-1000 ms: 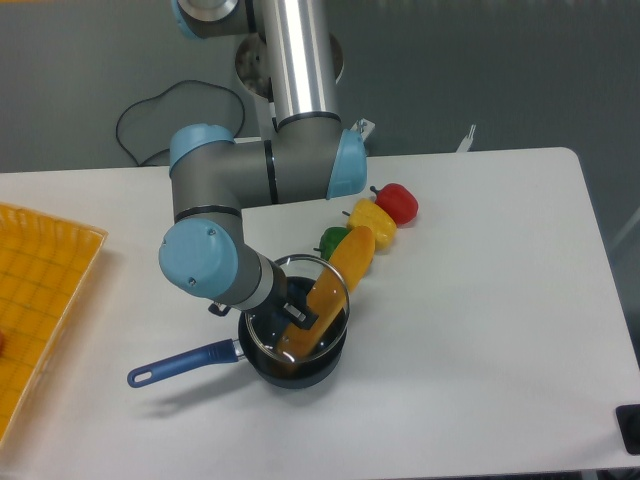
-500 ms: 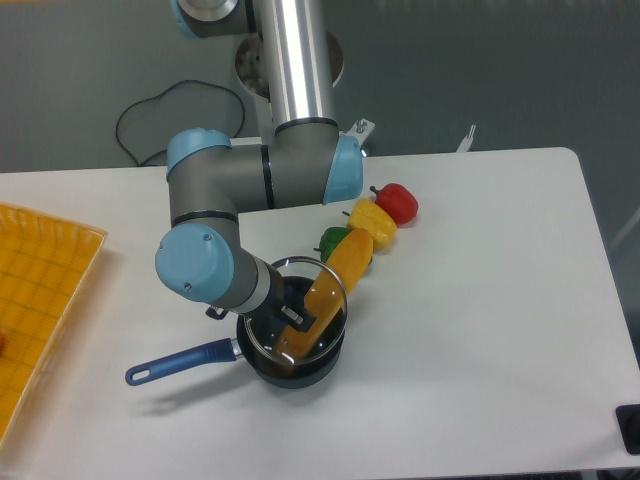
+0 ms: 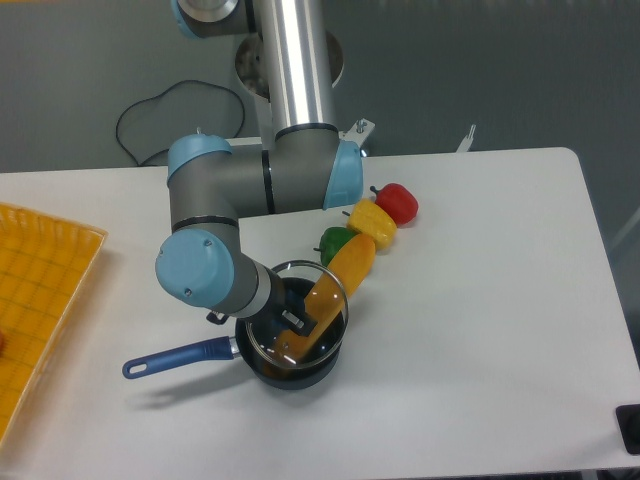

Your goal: Close the pot lid

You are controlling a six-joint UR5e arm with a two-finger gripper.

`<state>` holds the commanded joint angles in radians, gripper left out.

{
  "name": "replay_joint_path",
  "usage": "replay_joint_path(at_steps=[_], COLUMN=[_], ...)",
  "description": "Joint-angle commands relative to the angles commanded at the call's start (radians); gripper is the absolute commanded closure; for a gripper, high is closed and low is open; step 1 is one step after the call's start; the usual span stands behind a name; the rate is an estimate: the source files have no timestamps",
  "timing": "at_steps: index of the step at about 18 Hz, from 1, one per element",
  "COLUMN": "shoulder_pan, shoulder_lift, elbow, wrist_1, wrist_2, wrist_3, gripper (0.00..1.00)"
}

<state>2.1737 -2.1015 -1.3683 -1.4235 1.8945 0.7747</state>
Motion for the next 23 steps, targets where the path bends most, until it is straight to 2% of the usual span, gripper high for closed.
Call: replay_joint_path(at_steps=[8,12,15,19,23], shoulder_pan=[0.000,-0.002,-0.002,-0.002,0.053], shoulder_lift=[0.002,0.005,0.017,0.066,0.130], elbow=[0.000,0.000,-0.002,-0.020,-0.020], wrist_1=[0.026,0.028,0.037,0.086,0.097], wrist_2=[0.003,0.002,-0.002,-0.018,-0.142], wrist_3=[0.000,0.000,0.002,0.009,0.017], gripper=[0.19,0.03,0.00,0.00,0.00])
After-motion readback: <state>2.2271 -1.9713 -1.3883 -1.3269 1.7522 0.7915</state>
